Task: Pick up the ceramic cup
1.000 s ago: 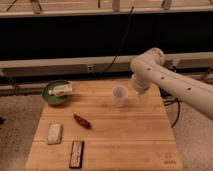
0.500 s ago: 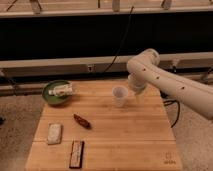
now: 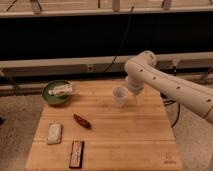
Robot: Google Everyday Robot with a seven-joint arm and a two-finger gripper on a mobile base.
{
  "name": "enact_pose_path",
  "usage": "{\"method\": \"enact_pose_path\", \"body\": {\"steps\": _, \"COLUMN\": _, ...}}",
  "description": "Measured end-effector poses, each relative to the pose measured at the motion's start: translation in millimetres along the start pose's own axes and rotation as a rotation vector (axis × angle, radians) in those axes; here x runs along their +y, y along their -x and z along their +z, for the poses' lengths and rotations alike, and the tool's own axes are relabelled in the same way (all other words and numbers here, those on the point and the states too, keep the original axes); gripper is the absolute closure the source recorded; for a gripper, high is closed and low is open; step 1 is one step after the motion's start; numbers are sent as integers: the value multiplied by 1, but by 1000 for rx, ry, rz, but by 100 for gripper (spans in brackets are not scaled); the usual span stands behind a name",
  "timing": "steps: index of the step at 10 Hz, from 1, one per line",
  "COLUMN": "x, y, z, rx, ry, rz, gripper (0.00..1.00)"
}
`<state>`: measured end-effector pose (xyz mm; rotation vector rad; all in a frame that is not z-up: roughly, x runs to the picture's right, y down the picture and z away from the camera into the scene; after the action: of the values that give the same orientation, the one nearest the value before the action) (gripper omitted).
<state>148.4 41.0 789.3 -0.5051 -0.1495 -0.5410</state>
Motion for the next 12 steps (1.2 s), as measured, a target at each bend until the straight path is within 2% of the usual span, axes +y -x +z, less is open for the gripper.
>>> {"method": "enact_pose_path", "body": {"steps": 8, "x": -6, "y": 8, "z": 32, "rx": -21, "ry": 18, "rz": -87, "gripper": 20}}
{"method": "enact_pose_path", "body": {"steps": 12, "x": -7, "y": 10, "z": 47, "rx": -23, "ry": 22, "rz": -107, "gripper": 20}}
